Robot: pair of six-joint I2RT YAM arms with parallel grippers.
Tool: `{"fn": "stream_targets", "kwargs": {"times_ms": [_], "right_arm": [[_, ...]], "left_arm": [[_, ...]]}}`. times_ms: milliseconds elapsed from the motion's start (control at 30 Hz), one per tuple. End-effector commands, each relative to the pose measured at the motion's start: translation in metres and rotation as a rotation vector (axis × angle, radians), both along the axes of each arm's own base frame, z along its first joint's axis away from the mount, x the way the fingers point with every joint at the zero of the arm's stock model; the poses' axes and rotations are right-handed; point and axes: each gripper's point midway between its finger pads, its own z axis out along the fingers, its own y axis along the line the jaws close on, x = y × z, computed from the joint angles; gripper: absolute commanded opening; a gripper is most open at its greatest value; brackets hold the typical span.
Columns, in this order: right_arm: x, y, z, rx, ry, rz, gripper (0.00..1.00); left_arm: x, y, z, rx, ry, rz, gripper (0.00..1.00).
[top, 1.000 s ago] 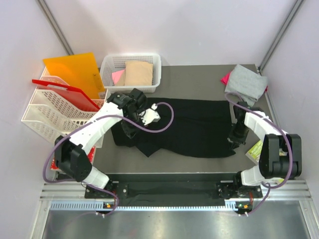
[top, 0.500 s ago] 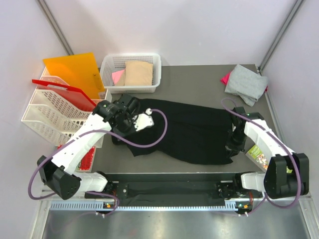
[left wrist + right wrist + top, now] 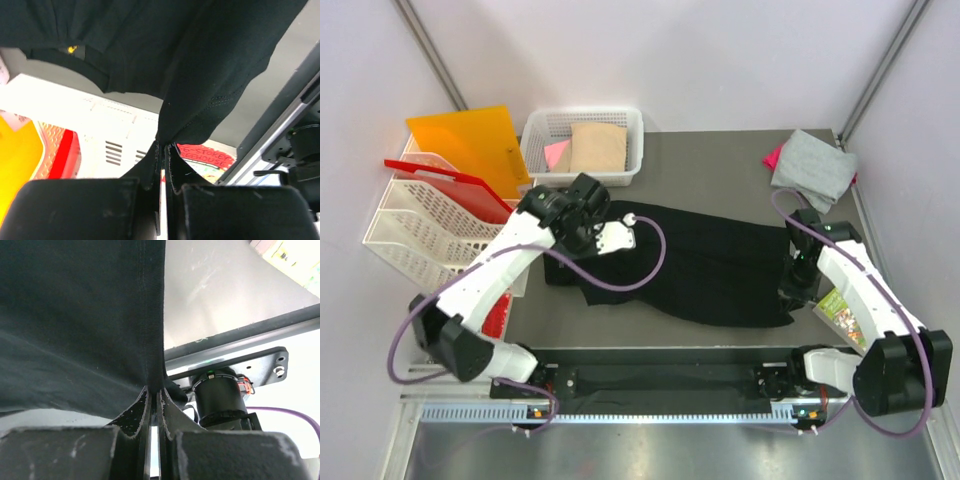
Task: Fold and stack the t-shirts
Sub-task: Fold the other side of the tshirt into a rectangle
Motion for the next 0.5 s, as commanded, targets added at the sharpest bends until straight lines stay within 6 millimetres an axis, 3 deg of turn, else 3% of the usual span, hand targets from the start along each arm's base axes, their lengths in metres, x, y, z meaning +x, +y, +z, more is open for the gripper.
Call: {"fn": "stream_targets", "kwargs": {"times_ms": [0, 67, 100, 167, 200, 233, 300, 333, 467], "right_arm": [[0.025, -0.010, 0.009, -0.060, -0.021, -0.040, 0.00], [0.045, -0.011, 0.013, -0.065, -0.057, -0.062, 0.00], [0.052, -0.012, 0.010, -0.074, -0.040, -0.066, 0.00], [0.071, -0.014, 0.013, -0.085, -0.066, -0.079, 0.00], [0.077, -0.014, 0.008, -0.092, -0.041, -0.079, 0.00], [0.088, -0.015, 0.012, -0.096, -0.058, -0.085, 0.00], [0.099, -0.019, 0.007, -0.113, -0.036, -0.087, 0.00], [0.108, -0.021, 0.010, -0.120, -0.052, -0.093, 0.00], [0.125, -0.024, 0.006, -0.134, -0.047, -0.102, 0.00]], "left_arm": [[0.027, 0.003, -0.015, 0.073, 0.072, -0.047, 0.00], [0.056, -0.002, -0.015, 0.050, 0.028, -0.048, 0.00], [0.071, 0.002, -0.024, 0.063, 0.049, -0.041, 0.00], [0.098, -0.002, -0.016, 0.038, 0.015, -0.029, 0.00], [0.111, 0.003, -0.028, 0.055, 0.052, -0.013, 0.00], [0.127, 0.002, -0.018, 0.043, 0.018, -0.006, 0.00], [0.145, 0.009, -0.028, 0.064, 0.049, 0.014, 0.00], [0.157, 0.009, -0.020, 0.057, 0.018, 0.018, 0.00], [0.185, 0.017, -0.025, 0.093, -0.030, 0.011, 0.00]]}}
